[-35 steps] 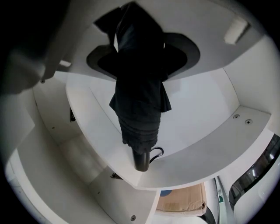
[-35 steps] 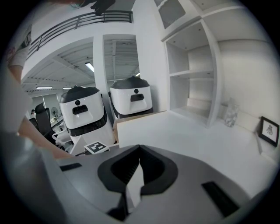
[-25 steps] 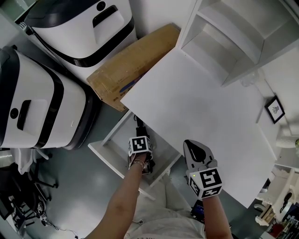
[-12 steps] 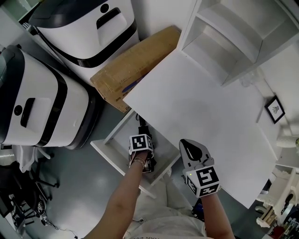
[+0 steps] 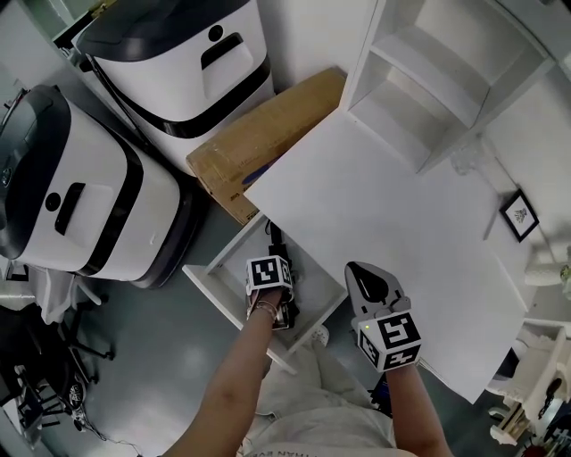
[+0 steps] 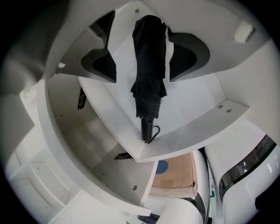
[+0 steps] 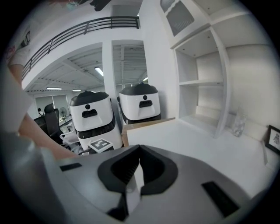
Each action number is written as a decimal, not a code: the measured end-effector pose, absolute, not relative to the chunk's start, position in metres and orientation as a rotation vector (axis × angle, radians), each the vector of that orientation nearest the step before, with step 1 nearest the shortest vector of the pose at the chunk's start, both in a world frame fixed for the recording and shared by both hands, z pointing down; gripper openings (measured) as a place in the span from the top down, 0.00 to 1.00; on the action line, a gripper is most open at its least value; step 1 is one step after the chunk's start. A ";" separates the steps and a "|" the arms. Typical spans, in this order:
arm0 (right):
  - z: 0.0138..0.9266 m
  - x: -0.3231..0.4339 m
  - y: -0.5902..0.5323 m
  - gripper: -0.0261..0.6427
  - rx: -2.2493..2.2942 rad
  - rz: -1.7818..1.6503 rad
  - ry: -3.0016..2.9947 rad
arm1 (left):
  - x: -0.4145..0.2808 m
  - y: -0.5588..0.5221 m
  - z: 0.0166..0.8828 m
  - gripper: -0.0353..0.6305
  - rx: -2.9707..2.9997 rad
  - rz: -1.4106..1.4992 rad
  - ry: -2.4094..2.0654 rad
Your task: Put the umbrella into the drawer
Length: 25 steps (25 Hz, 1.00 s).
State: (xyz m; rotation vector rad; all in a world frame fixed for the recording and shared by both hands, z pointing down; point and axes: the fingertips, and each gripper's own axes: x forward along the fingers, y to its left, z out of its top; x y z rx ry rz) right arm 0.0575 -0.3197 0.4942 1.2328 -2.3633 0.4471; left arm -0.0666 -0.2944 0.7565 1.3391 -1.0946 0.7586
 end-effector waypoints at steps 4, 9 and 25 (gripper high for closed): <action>0.482 0.061 -0.316 0.95 1.241 0.425 -2.384 | -0.070 -0.297 0.736 0.38 1.369 0.738 -1.126; 0.465 0.065 -0.313 0.95 1.255 0.394 -2.417 | -0.073 -0.301 0.705 0.38 1.422 0.707 -1.176; 0.404 0.078 -0.307 0.95 1.273 0.251 -2.529 | -0.090 -0.319 0.583 0.38 1.642 0.555 -1.358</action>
